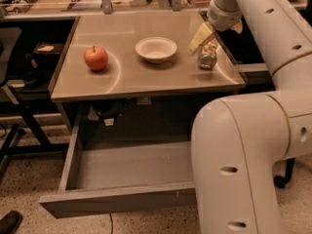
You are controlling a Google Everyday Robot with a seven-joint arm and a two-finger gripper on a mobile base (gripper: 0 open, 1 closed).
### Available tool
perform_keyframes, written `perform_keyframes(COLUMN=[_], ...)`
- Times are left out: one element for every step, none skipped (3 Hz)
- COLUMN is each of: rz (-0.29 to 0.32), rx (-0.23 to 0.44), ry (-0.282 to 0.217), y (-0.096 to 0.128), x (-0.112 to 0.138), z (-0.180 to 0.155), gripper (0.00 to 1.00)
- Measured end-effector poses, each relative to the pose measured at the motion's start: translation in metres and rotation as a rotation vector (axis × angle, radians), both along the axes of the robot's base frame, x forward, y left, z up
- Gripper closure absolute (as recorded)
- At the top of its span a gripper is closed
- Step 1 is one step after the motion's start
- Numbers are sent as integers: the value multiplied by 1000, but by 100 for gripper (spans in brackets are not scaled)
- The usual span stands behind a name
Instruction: Place orange can into top drawer
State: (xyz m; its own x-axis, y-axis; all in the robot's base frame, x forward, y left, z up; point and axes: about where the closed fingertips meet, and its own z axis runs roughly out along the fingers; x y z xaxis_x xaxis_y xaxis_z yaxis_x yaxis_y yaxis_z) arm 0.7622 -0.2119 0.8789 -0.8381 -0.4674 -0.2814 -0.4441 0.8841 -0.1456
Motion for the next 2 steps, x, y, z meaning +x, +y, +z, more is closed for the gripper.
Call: perform_keyframes(rz=[-32,-46], rx=[-11,-19], ry=[0,2], y=[-4,0], x=[11,19], z=[-10,-17], gripper=[0,0])
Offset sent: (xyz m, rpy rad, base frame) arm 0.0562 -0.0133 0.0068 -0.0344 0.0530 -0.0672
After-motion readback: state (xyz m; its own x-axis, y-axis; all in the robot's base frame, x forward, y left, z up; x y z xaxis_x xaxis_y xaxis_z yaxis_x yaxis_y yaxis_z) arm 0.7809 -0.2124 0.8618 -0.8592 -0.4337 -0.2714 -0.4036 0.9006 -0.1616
